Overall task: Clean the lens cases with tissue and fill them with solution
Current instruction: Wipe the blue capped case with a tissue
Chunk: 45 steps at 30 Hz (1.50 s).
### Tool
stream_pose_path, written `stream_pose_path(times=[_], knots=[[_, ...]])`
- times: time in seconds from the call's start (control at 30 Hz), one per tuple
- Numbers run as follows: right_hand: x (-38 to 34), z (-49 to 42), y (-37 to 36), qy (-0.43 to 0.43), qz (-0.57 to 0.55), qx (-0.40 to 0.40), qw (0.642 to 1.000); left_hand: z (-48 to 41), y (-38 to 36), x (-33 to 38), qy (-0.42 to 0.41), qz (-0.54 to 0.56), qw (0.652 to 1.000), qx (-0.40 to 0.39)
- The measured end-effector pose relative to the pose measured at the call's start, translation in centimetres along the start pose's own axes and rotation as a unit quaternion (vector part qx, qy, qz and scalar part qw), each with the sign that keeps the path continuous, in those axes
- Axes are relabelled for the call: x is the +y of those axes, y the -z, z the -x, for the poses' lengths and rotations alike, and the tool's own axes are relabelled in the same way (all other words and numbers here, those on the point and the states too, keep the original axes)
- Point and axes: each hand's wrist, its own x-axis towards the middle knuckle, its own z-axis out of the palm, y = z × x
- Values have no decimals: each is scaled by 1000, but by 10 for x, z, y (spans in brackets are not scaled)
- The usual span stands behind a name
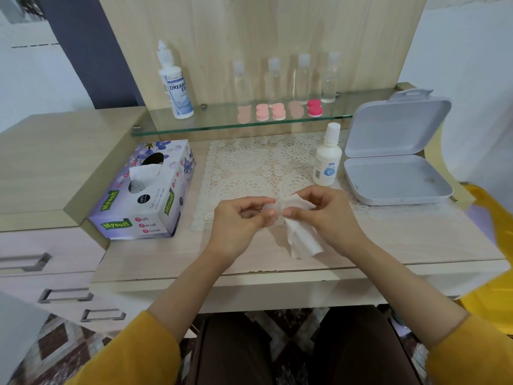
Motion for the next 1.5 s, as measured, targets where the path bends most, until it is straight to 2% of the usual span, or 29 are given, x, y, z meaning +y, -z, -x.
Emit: stream_pose_path(times=[0.13, 0.3, 0.5, 0.7, 1.07, 1.23, 1.37, 1.5], knots=[[3, -4, 0, -12, 15, 24, 1000, 0, 0, -1, 7, 6, 1000, 1], [4, 0, 4, -24, -2, -13, 1000, -2, 2, -2, 10, -1, 1000, 5], [7, -1, 0, -27, 12, 27, 999, -3, 2, -4, 18, 6, 1000, -1], [3, 3, 6, -38, -12, -15, 999, -6, 0, -5, 19, 7, 1000, -3], [2, 2, -3, 1, 80, 85, 993, -5, -1, -2, 14, 5, 1000, -24], [1, 3, 5, 18, 73, 42, 996, -5, 3, -6, 13, 8, 999, -42], [0, 5, 8, 13, 48, -1, 999, -10, 8, 0, 82, -7, 993, -87], [-2, 5, 7, 23, 14, -11, 1000, -15, 14, 8, 106, 13, 987, -124]])
